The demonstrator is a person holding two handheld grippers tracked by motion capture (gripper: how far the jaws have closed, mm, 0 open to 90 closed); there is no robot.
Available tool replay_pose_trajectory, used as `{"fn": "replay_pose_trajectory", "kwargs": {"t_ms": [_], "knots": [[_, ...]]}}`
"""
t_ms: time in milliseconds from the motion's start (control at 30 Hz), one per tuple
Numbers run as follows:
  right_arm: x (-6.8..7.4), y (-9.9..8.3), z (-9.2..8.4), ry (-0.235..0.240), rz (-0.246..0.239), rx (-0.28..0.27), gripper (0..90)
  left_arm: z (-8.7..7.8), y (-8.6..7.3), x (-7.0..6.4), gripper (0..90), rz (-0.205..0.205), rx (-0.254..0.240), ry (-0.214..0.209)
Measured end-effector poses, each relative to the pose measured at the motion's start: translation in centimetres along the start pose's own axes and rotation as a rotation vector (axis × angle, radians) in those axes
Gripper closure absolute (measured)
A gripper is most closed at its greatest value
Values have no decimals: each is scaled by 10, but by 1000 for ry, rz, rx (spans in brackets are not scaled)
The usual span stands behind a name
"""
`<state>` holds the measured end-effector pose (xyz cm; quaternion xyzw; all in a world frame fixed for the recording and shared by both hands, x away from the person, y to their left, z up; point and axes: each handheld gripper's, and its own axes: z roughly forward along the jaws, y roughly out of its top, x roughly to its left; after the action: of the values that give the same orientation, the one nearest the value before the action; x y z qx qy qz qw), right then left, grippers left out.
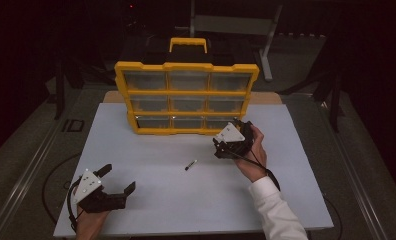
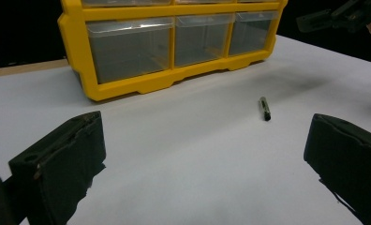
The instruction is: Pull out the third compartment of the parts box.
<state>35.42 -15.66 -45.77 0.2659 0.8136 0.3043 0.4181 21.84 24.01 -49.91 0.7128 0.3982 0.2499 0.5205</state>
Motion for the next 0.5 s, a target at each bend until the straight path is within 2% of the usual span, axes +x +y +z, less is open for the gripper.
{"fn": "replay_pose_trajectory", "kwargs": {"t_ms": [67, 300, 400, 433, 467, 500], "knots": [[0, 0, 0, -4, -13, 7, 78, 0, 0, 0, 0, -1, 0, -1], [0, 5, 2, -44, -119, 25, 78, 0, 0, 1, 0, -15, 3, -8], [1, 6, 3, -53, -141, 31, 78, 0, 0, 1, 0, -13, 2, -4], [1, 7, 4, -68, -186, 43, 78, 0, 0, 1, 0, -11, 3, -1], [1, 7, 4, -68, -186, 43, 78, 0, 0, 1, 0, -11, 3, -1], [1, 9, 5, -82, -223, 53, 78, 0, 0, 1, 0, -10, 4, -1]]}}
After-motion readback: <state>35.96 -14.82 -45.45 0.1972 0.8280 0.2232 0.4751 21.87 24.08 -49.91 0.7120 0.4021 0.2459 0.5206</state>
